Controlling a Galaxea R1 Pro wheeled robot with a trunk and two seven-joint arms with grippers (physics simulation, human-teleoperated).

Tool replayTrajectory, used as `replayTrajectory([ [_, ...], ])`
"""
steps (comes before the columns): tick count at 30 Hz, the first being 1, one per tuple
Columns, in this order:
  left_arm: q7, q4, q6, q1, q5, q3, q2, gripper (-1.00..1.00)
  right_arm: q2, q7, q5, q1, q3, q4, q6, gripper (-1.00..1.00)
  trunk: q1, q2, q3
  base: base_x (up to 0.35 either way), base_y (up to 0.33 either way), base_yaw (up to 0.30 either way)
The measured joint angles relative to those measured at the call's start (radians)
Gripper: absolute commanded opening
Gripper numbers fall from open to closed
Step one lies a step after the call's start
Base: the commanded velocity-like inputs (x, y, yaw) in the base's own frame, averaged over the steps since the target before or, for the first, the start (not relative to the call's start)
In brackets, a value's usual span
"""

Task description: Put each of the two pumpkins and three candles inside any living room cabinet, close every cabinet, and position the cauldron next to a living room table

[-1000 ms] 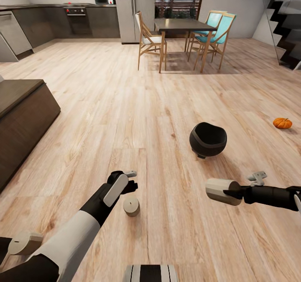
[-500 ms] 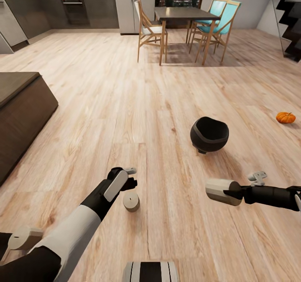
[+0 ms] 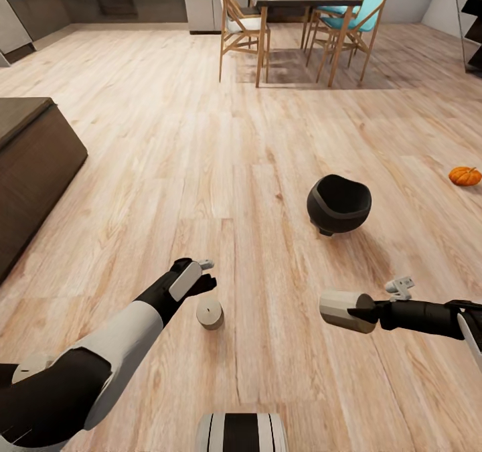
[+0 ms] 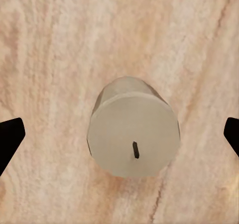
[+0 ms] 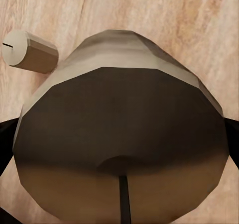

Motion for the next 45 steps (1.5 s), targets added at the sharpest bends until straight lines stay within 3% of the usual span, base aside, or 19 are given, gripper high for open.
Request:
replayTrajectory([
  [7, -0.001, 0.009, 0.0, -0.04, 0.001, 0.0, -0.016, 1.0, 0.001, 0.0, 0.0, 0.0, 0.024, 0.0, 0.0, -1.0, 0.003, -0.002, -0.027, 0.0, 0.0, 0.0],
  [19, -0.004, 0.003, 0.0, -0.04, 0.002, -0.003, -0.02, 1.0, 0.001, 0.0, 0.0, 0.0, 0.034, 0.0, 0.0, -1.0, 0.009, -0.004, -0.073, 0.0, 0.0, 0.0],
  [26, -0.002, -0.001, 0.0, -0.038, 0.002, -0.003, -0.021, 1.0, 0.001, 0.0, -0.001, 0.0, 0.034, 0.0, 0.0, -1.0, 0.008, -0.004, -0.074, 0.0, 0.0, 0.0],
  [38, 0.027, -0.002, -0.002, -0.037, 0.0, -0.003, -0.02, 1.0, 0.001, 0.0, 0.0, 0.0, 0.034, 0.0, 0.0, -1.0, 0.014, -0.007, -0.12, 0.0, 0.0, 0.0],
  [45, 0.049, -0.003, -0.001, -0.036, 0.003, -0.003, -0.02, 1.0, 0.001, 0.0, -0.001, 0.0, 0.033, 0.0, 0.0, -1.0, 0.014, -0.007, -0.12, 0.0, 0.0, 0.0],
])
